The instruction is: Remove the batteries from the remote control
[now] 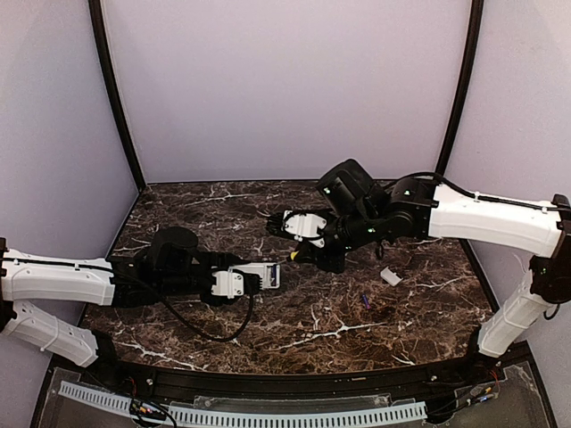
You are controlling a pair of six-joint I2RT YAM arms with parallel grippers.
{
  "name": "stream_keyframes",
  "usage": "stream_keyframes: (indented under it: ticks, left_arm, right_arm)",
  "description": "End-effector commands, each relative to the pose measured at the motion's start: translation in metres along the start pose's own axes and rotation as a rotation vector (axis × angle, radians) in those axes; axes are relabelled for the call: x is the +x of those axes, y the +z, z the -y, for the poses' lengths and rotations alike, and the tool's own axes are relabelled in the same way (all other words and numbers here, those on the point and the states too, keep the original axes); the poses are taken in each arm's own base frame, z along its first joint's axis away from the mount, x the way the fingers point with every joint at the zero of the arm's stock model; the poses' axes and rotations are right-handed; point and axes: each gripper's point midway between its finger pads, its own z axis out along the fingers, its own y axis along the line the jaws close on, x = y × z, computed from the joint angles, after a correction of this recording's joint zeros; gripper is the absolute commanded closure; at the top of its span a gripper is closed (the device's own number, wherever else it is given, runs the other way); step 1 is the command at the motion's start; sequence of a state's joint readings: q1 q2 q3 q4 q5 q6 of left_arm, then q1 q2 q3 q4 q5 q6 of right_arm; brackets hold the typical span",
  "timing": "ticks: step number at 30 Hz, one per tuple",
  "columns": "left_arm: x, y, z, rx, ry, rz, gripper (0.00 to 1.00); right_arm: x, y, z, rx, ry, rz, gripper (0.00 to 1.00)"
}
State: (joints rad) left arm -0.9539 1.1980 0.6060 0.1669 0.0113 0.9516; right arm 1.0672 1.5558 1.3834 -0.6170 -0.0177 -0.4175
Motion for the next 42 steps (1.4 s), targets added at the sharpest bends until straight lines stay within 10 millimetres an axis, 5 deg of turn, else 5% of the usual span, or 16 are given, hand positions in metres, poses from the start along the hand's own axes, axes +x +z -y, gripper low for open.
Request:
stream_keyframes:
  ticks: [1, 28, 42]
  left_arm:
    - [-0.011, -0.006, -0.004, -0.006, -0.010, 0.048, 1.00]
    - [-0.009, -0.011, -0.016, -0.082, 0.016, 0.036, 1.00]
    - [-0.002, -0.009, -0.015, -0.093, 0.047, 0.002, 1.00]
  right_arm:
    - [-0.008, -0.003, 0.008, 0.046, 0.002, 0.024, 1.00]
    - [0.015, 0.028, -0.018, -0.101, 0.069, -0.086, 1.00]
    - [0.009, 0.031, -0.025, -0.161, 0.088, -0.068, 1.00]
